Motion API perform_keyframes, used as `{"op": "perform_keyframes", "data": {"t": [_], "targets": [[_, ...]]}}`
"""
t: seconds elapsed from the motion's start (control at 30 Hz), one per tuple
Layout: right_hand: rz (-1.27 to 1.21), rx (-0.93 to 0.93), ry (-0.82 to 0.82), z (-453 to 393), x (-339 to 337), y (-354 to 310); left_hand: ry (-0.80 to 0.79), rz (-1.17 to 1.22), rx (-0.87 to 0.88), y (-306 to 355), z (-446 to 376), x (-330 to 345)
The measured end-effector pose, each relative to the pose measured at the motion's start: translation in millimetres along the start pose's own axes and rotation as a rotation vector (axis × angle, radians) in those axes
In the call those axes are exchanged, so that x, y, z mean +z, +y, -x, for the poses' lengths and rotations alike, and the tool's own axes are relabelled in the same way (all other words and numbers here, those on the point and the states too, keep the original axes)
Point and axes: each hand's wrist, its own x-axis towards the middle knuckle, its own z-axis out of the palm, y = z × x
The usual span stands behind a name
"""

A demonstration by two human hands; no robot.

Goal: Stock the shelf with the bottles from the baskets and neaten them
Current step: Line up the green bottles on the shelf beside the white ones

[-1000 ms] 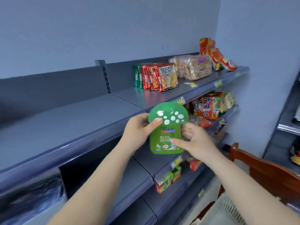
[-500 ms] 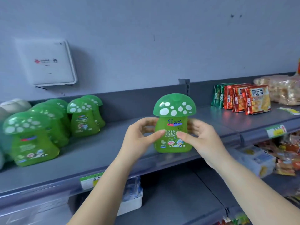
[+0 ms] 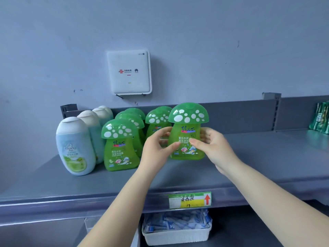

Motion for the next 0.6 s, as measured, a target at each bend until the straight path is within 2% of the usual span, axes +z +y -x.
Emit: {"op": "perform_keyframes", "data": {"t": [0.17,0.37,0.6], "targets": [[0.022,0.033,-0.045,-36,26,10,0.094,-0.123,-0.058,-16,-25,-9],[0.108,0.064,-0.100,-66,45,25,0.226,-0.157,-0.108,-32,-36,-4],[0.166,0.102,-0.102,-76,53,49,0.162,-0.303,-0.192,-49,-44,-4]]}}
